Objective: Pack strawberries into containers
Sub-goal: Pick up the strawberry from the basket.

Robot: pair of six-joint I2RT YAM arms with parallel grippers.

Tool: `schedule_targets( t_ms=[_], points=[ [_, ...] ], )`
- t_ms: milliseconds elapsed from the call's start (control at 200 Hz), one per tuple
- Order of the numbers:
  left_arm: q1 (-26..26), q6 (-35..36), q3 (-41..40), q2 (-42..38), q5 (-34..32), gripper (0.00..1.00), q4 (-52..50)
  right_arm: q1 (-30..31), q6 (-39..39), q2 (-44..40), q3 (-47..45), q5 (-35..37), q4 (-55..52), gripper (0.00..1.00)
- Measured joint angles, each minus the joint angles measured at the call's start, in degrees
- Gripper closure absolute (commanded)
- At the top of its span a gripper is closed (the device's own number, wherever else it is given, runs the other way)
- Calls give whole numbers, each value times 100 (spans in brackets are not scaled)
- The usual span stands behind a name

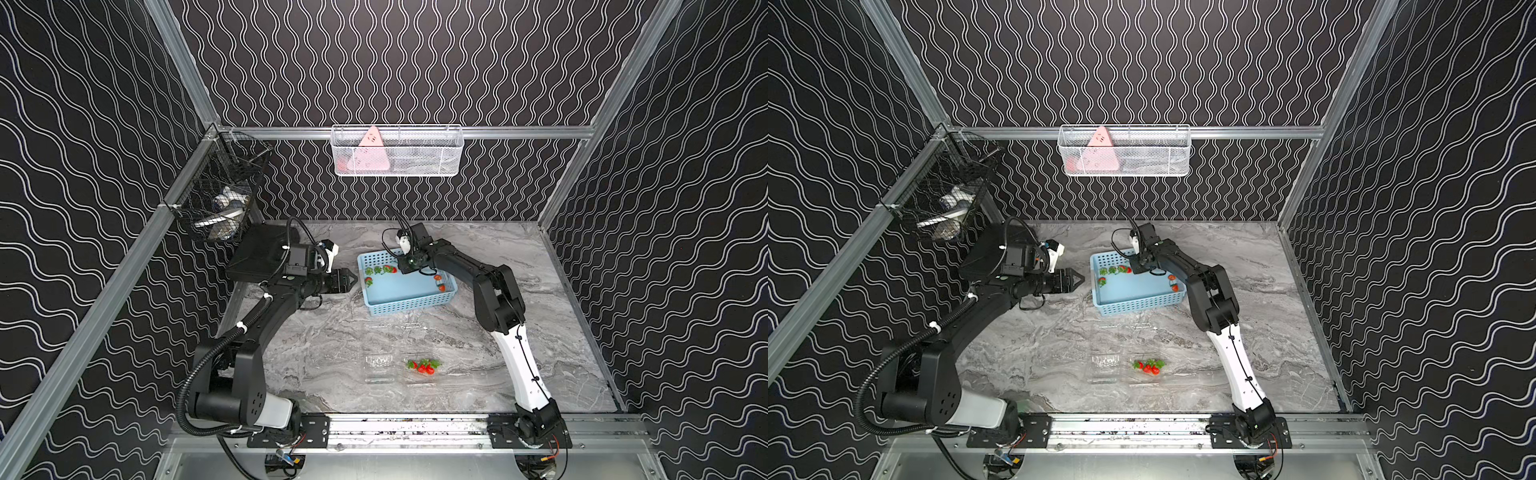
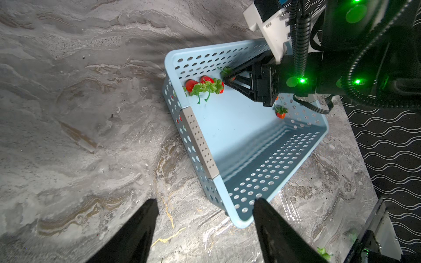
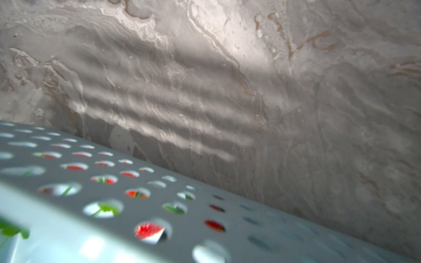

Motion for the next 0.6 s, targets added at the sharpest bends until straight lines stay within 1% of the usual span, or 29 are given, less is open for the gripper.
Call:
schedule_targets(
  t_ms=[165,385,485,601],
  points=[
    [0,0,0,0,0,28,0,11,-4,-376,-391,7,15,79],
    [0,0,0,-7,0,28,0,11,-22,-1285,-1021,17,68,79],
    [0,0,0,-24,-7,28,0,63,-22,-1827,-1432,35,28,79],
    [0,0,2,-26,-24,28,0,310,11,-2885,-2282,24,-79,79]
  ],
)
